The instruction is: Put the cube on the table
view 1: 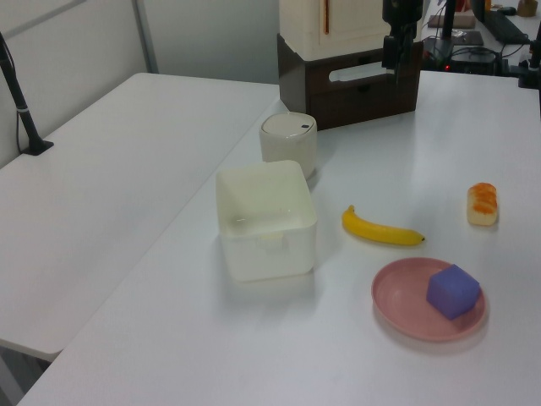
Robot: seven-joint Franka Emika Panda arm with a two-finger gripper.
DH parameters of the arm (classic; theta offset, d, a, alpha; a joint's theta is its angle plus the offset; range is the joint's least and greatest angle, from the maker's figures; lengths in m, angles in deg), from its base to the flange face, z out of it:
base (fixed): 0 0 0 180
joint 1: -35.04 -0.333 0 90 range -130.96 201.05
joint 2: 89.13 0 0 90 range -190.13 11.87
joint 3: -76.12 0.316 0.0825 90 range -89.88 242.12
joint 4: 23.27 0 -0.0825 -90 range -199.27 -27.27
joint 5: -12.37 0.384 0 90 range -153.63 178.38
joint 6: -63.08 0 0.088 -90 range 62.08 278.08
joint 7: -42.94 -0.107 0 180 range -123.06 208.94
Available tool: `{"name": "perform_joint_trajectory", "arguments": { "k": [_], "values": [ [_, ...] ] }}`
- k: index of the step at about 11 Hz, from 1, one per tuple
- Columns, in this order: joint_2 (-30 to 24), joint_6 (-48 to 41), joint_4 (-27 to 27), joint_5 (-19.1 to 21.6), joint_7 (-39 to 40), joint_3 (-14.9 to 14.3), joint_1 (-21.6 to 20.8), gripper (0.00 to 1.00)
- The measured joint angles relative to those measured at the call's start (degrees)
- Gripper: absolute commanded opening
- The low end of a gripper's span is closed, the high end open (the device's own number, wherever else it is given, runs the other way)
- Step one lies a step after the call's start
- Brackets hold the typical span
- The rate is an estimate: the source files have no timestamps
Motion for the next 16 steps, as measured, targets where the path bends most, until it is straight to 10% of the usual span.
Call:
{"name": "perform_joint_trajectory", "arguments": {
  "k": [11,16],
  "values": [
    [0.0,0.0,0.1,1.4,0.6,0.3,-0.4,1.0],
    [0.9,0.0,-2.2,1.6,3.5,0.9,-9.5,1.0]
  ]
}}
